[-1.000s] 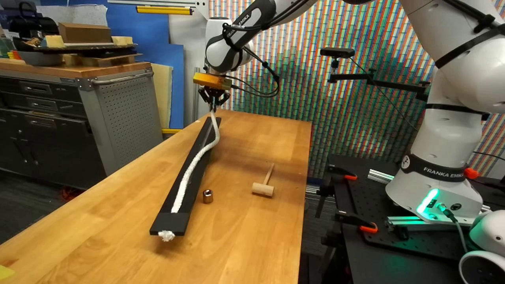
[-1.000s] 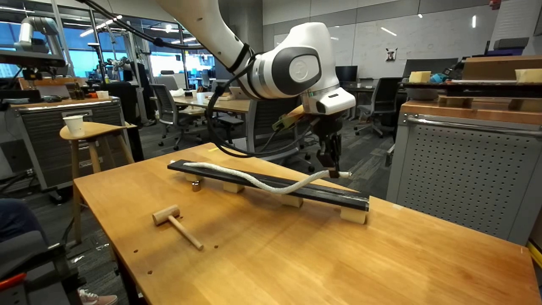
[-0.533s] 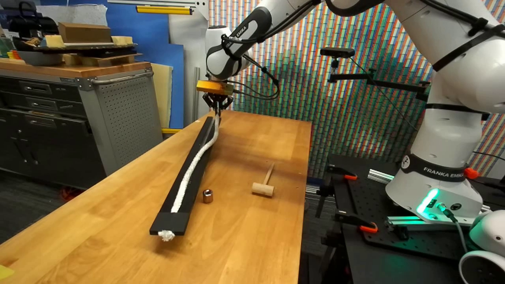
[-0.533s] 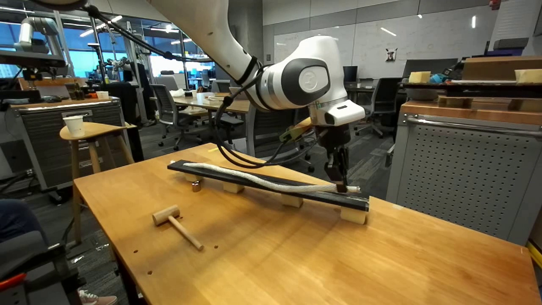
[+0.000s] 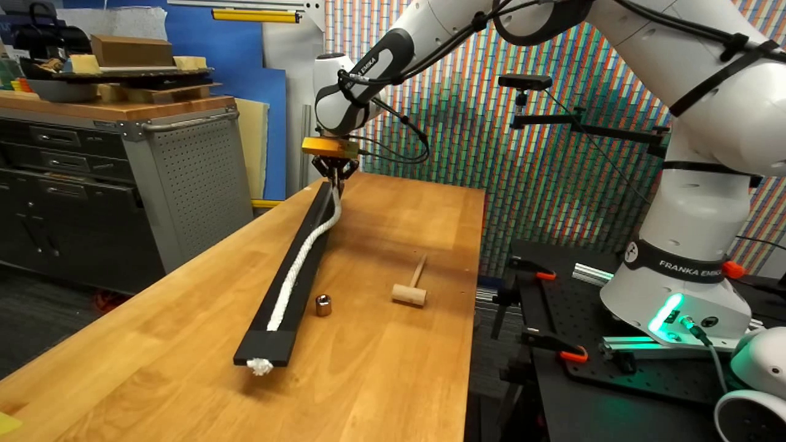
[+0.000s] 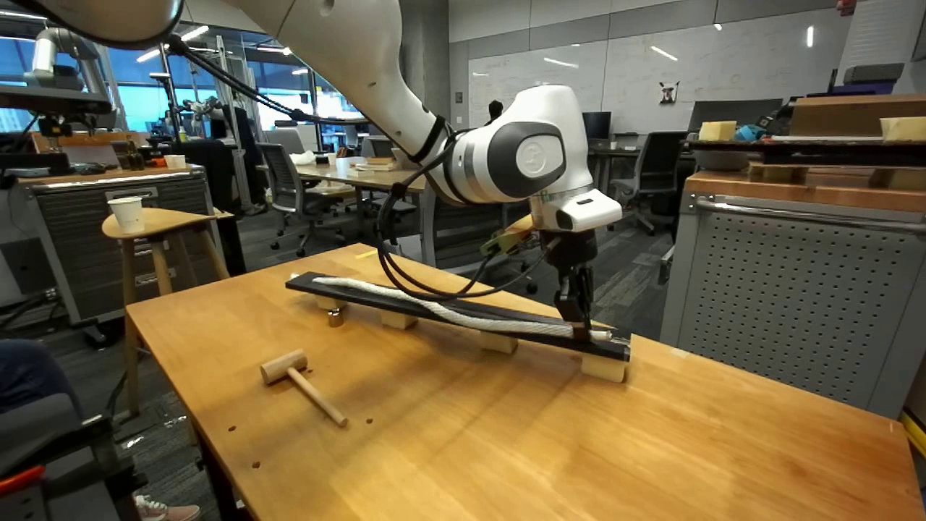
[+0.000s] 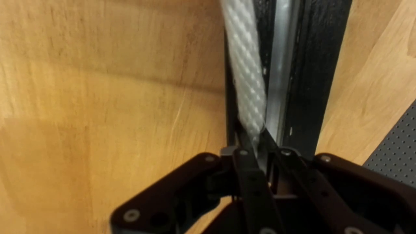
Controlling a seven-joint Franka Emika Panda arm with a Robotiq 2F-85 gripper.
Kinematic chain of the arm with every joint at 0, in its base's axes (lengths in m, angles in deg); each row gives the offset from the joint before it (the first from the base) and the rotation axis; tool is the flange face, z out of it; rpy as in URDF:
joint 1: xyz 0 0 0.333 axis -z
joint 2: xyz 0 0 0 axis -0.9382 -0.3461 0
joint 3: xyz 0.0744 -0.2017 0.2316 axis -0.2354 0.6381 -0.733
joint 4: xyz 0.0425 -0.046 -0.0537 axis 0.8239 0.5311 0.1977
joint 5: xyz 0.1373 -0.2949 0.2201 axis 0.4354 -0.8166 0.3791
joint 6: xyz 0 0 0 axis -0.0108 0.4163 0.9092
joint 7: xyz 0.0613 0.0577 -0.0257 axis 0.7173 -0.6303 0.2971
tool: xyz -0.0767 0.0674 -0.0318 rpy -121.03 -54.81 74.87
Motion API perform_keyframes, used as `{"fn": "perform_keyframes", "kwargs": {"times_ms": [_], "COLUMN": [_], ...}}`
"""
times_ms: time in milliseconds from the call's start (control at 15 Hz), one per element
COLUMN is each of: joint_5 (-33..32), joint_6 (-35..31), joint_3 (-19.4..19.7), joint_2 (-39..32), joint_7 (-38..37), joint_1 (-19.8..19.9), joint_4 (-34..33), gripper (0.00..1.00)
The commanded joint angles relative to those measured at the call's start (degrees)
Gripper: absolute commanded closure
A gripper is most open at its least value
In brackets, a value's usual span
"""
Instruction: Put the rope in the groove on the object
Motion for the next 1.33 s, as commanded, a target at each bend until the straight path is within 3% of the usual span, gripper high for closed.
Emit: {"fn": "perform_keyframes", "kwargs": {"times_ms": [0, 933, 1267], "joint_5": [0.35, -2.64, -1.88], "joint_6": [3.09, 8.57, 8.91], "joint_3": [-0.84, 2.49, 1.72], "joint_2": [-3.44, -5.05, -6.25], "joint_7": [1.38, -0.17, 0.01], "joint_1": [0.27, -0.15, 0.47], "joint_4": [-6.81, -10.54, -12.91], "gripper": [0.97, 0.97, 0.97]}}
